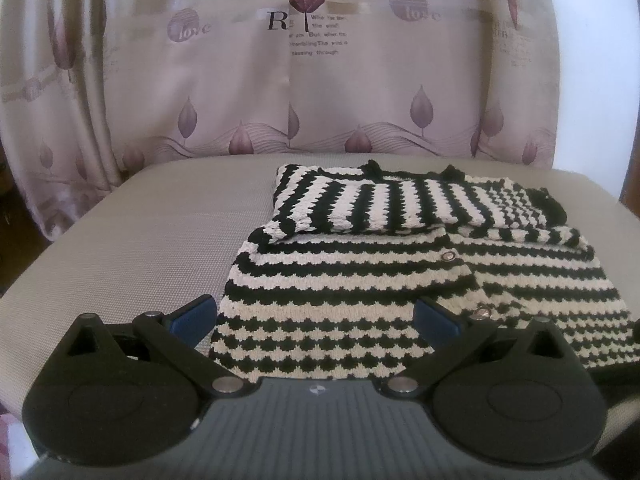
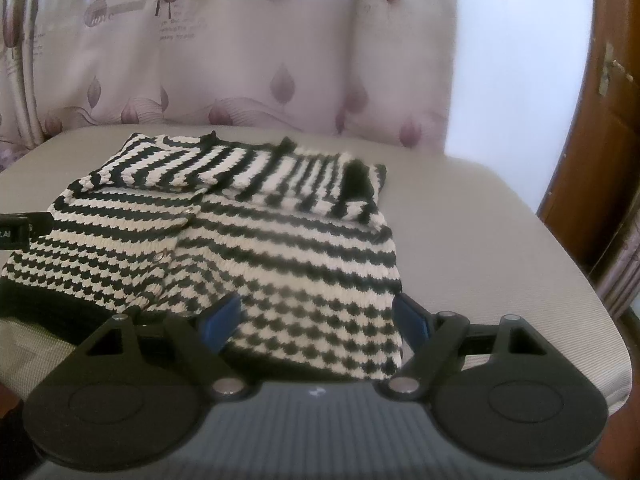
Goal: Fold small clothes
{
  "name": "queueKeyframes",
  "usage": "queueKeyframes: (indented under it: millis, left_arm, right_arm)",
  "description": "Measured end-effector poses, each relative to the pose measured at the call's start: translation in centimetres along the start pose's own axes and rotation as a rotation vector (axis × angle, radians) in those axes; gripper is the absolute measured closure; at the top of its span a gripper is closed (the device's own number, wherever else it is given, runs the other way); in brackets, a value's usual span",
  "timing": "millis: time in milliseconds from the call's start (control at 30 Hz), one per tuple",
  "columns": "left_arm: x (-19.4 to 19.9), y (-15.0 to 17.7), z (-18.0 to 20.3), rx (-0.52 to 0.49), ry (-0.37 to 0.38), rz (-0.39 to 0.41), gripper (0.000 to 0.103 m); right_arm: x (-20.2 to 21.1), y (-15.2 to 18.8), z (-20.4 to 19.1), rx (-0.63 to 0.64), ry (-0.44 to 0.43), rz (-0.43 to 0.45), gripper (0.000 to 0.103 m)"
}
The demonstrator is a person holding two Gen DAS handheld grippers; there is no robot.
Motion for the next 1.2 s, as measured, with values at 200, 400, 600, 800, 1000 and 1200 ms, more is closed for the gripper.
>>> queueKeyframes:
  millis: [200,400,600,800,1000,1200]
  left_arm:
    - [-0.1,0.0,0.0,-0.023,-0.021,-0.007,0.0]
    - [0.2,-0.1,-0.1,-0.034,-0.021,-0.002,0.0]
    - [0.3,0.0,-0.1,-0.037,-0.016,-0.009,0.0]
    - [0.0,0.1,-0.2,-0.035,-0.022,-0.019,0.0]
    - [-0.2,0.2,-0.3,-0.031,-0.024,-0.029,0.0]
    - [-0.3,0.2,-0.3,-0.034,-0.027,-0.03,0.0]
  right_arm:
    - [0.1,0.1,0.0,-0.006,-0.015,0.0,0.02]
    - [0.2,0.2,-0.3,0.003,-0.019,0.002,0.02]
    - [0.2,0.2,-0.5,0.008,-0.023,-0.001,0.02]
    - [0.0,0.3,-0.7,0.008,-0.03,-0.005,0.02]
    - [-0.1,0.4,-0.9,0.012,-0.037,-0.008,0.02]
    - [-0.2,0.5,-0.9,0.01,-0.04,-0.009,0.02]
Point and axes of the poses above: each gripper's, at about its wrist camera, not at the fingertips, and x roughly against the way its jaws point, z to its right, y to its underside, the point moved 4 cm from there along -x, roughly the way its jaws point, and after that the axes turned 2 degrees about z, right-handed, at the moved point
